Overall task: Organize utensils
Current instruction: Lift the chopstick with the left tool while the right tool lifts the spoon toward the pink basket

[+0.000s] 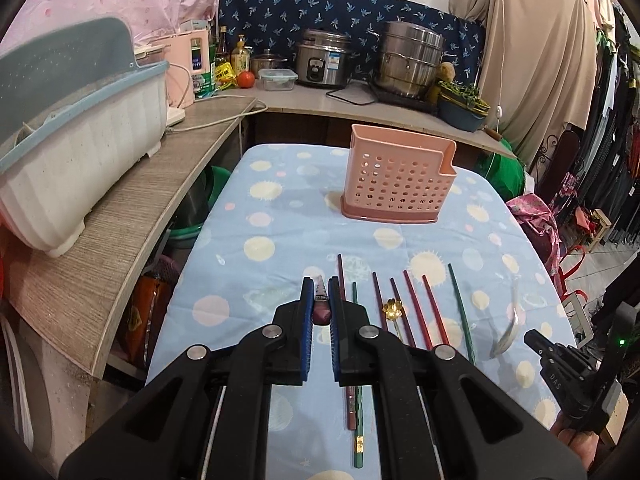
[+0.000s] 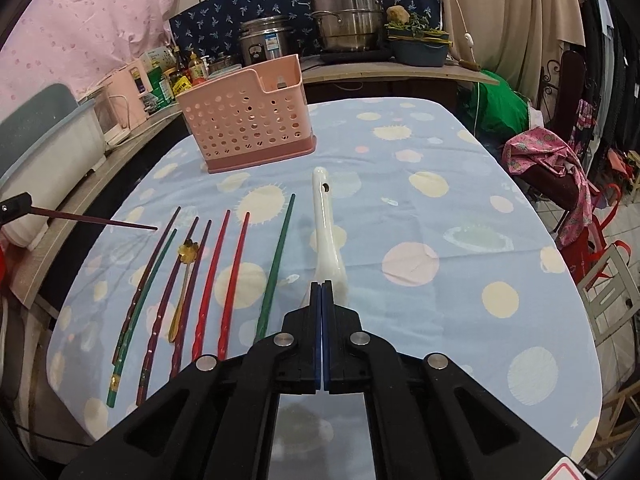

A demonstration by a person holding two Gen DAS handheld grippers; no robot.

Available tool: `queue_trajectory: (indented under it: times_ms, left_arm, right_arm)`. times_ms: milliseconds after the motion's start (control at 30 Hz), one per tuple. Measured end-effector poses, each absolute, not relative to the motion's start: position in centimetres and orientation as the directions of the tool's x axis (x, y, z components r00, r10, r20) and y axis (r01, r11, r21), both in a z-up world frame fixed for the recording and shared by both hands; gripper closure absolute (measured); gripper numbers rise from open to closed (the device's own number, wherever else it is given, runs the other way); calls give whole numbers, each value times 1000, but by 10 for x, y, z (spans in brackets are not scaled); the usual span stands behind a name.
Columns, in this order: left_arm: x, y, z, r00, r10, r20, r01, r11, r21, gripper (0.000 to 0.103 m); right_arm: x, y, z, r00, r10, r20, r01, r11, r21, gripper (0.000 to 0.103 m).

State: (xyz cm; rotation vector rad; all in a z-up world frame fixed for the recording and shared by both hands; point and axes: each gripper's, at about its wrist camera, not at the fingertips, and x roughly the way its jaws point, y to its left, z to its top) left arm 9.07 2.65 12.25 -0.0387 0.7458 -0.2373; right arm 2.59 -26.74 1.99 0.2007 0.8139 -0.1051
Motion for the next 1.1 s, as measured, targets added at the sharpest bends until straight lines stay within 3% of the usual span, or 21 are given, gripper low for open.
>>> queue_trajectory:
  times_ms: [67, 200, 233, 567, 667, 833, 1100]
  left_arm:
    - [90, 26, 122, 707, -228, -669, 200, 972, -120, 96]
    - [92, 26, 119, 697, -230, -679, 200, 972, -124, 96]
    - [92, 26, 118, 695, -229, -681, 199, 972, -124, 96]
    - [96, 29, 113, 689, -215, -692, 182, 976, -121, 96]
    - [99, 30, 110, 686, -209, -696, 176, 977, -120, 96]
    - [104, 30, 109, 684, -203, -700, 171, 978, -117, 96]
    - [116, 23, 130, 709, -214, -672, 197, 975, -103, 96]
  right_arm:
    - [26, -270, 17, 677, 0, -736, 168, 974, 154, 101]
    - [43, -276, 20, 677, -19, -736, 169, 977, 130, 72]
    - [50, -277, 21, 678, -29, -735, 167, 979, 115, 70]
    - [137, -294, -13, 584, -40, -811, 112, 993, 32, 70]
    - [149, -289, -25, 552, -60, -832, 88, 996, -13, 82]
    - [146, -287, -20, 566, -79, -821, 82, 996, -39, 95]
    - [126, -291, 32, 675, -47, -736, 88, 996, 18, 97]
